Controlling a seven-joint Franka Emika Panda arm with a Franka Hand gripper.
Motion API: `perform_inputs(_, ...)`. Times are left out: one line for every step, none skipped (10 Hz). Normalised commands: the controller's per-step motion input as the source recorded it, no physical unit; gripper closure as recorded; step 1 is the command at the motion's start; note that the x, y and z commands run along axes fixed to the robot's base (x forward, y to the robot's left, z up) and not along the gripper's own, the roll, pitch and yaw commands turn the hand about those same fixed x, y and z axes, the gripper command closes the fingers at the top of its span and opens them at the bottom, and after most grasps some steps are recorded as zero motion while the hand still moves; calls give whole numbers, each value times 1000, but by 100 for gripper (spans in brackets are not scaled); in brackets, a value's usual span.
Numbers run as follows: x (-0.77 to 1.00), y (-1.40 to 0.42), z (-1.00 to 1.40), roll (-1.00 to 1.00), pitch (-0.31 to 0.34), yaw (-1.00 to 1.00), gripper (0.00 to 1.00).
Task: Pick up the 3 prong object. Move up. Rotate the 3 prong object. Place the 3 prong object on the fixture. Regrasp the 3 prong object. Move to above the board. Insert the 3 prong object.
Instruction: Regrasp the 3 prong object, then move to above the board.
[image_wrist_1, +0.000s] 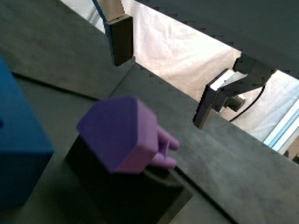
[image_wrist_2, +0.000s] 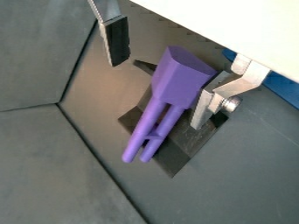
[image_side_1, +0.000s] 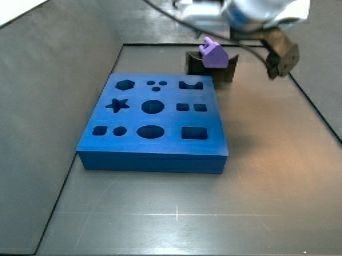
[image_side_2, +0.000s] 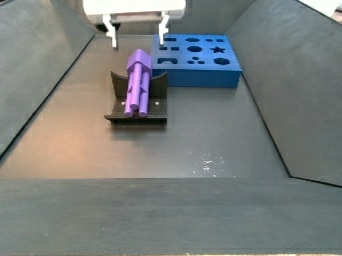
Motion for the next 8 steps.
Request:
perform_inputs(152,-7,-921,65,-12,18,0)
perform_inputs(132,-12,-777,67,-7,19,0)
perform_inputs(108,-19,-590,68,-3,27,0)
perform_inputs(99,-19,-498,67,2,28,0)
perform_inputs(95,-17,-316,71,5,32,0)
perform_inputs(0,0,0,0,0,0,100)
perform_inputs(88,-72,1000,-107,43,-57,100)
perform_inputs(87,-72,1000,-111,46,-56,100)
